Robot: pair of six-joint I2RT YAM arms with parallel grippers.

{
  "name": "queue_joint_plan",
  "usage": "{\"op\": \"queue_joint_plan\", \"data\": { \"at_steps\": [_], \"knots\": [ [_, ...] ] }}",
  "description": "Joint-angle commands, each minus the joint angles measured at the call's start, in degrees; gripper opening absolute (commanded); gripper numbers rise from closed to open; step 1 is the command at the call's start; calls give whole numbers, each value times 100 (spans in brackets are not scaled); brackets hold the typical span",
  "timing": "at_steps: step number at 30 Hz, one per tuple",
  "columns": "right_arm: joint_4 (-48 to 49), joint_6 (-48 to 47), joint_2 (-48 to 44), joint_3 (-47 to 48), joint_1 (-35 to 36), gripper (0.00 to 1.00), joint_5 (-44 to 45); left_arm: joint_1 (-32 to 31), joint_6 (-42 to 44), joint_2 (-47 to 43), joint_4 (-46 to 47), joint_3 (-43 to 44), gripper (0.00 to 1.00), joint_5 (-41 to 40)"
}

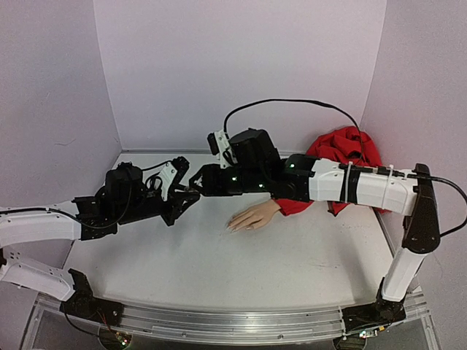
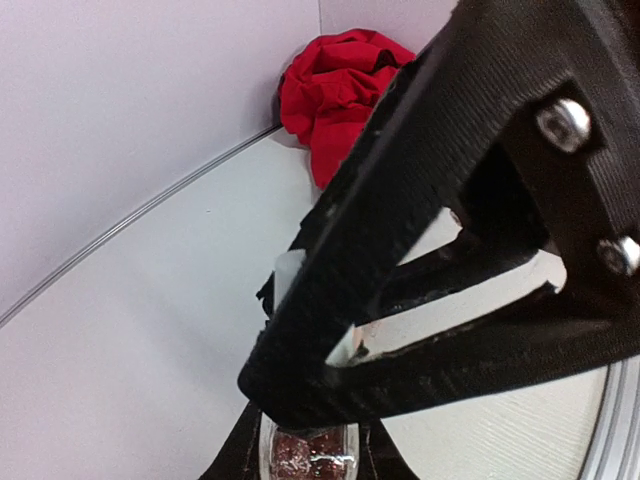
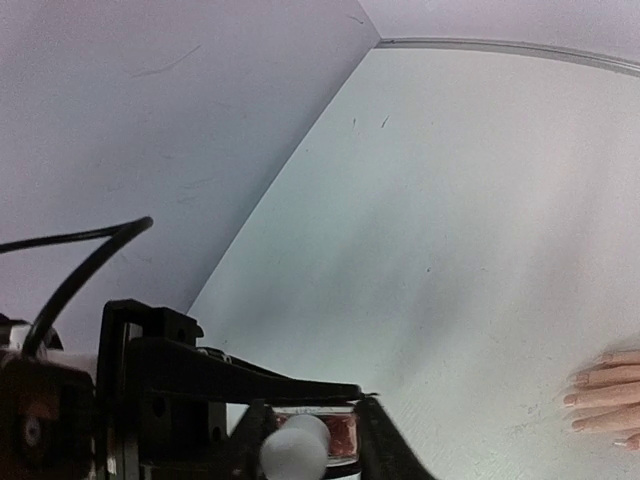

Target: Paint the nails

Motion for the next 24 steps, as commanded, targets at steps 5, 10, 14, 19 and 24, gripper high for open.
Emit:
{"op": "queue_joint_plan", "data": {
  "at_steps": [5,10,14,19,24],
  "knots": [
    [-138,-1187,-1137,-708,-421,80,-1372,-58,-852,-689,112,25,0,516],
    [91,-1628,-1472,-977,-923,93,-2892,22,-987,-647,-408,338,0,1503],
    [359,-2198,-1326,-846,-1047,93,-4518,103,-1222,-512,-579,679,0,2930],
    [815,-2322,-966,-583,-1043,72,-5612,128,-1562,-305,-626,1070,0,4232],
    [1675,-1948,-1044,-813,-1039,55,-5916,128,-1676,-143,-626,1197,0,4644]
  ]
}}
